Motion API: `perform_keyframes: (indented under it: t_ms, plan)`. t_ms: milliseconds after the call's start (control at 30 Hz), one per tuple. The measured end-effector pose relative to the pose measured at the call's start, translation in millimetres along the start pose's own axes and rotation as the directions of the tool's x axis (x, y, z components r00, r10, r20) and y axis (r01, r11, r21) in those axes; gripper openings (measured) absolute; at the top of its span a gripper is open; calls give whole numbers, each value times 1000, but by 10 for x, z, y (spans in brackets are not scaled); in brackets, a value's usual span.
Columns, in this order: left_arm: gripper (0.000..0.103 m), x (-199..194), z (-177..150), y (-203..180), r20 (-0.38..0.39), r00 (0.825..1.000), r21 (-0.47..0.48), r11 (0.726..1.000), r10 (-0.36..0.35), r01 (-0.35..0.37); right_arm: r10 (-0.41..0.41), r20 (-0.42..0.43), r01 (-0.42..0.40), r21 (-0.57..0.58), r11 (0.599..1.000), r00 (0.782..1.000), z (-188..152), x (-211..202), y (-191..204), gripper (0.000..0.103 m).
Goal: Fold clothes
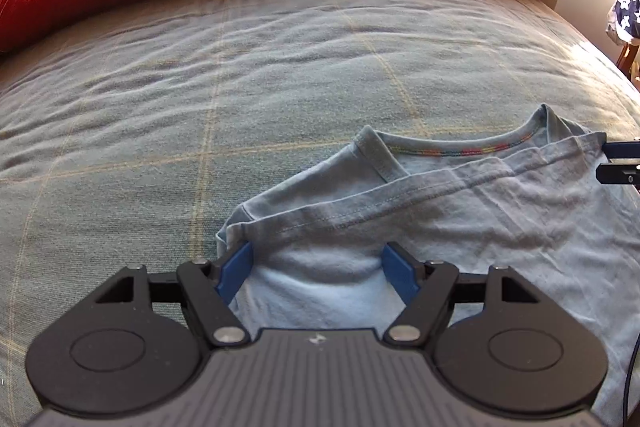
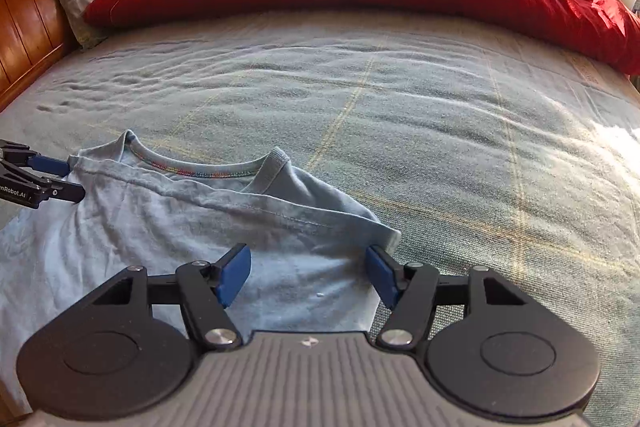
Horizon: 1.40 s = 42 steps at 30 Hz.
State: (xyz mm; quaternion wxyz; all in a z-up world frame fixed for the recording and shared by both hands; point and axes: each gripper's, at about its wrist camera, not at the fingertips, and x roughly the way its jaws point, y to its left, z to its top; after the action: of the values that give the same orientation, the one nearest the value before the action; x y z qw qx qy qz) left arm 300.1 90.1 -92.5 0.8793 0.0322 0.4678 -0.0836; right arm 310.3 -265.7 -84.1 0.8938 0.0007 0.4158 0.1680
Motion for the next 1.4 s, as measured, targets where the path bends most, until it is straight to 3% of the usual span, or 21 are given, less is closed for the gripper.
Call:
perform_keyframes:
  t_ms: [100, 200, 300, 400, 500, 633, 767, 867, 967, 1200, 1300, 1400]
  plan:
    - [73, -42, 29, -51, 2, 1000, -12, 1000, 24, -24, 13, -2, -13, 37, 999, 1000, 19, -28, -32, 68]
    - [73, -291, -44, -224, 47, 999, 51, 998, 27, -30, 31, 21, -32, 10, 999, 999, -41, -295, 109, 70]
    - [78, -615, -214, -435, 113, 994, 74, 997, 0, -8, 56, 41, -55, -32, 998, 998, -211, -577, 330, 80]
    - [79, -869, -503, -644, 158, 987, 82, 996, -44, 31, 54, 47, -51, -64, 997, 997, -461, -758, 562, 80]
    - [79, -987, -823, -876, 171, 985, 103, 995, -16, -2, -6, 45, 10, -84, 996, 999, -752, -850, 794, 80]
    - [79, -951, -1193, -1104, 140, 990, 135, 990, 29, -48, -15, 31, 17, -64, 998, 999, -1033, -874, 920, 82]
    - [80, -961, -1414, -1070, 130, 990, 98, 993, 46, -59, -35, 19, 37, -80, 996, 999, -1183, -876, 978, 83]
    - [80, -1180, -1457, -1048, 148, 986, 73, 994, 72, -83, -31, 28, 33, -75, 997, 999, -1195, -957, 988, 83]
    - [85, -1276, -1494, -1019, 163, 986, 57, 997, 44, -54, -14, 36, 17, -64, 998, 999, -1210, -981, 999, 84]
    - [85, -1207, -1746, -754, 91, 992, -118, 990, 90, -79, 7, 38, -4, -68, 998, 999, -1289, -991, 1052, 85]
    - [85, -1339, -1717, -749, 147, 982, -110, 988, 121, -105, 23, 39, -21, -50, 999, 999, -1281, -1012, 1017, 85]
    - [85, -1320, -1645, -754, 168, 980, -107, 990, 105, -88, 20, 51, -17, -51, 999, 998, -1248, -1042, 1050, 85]
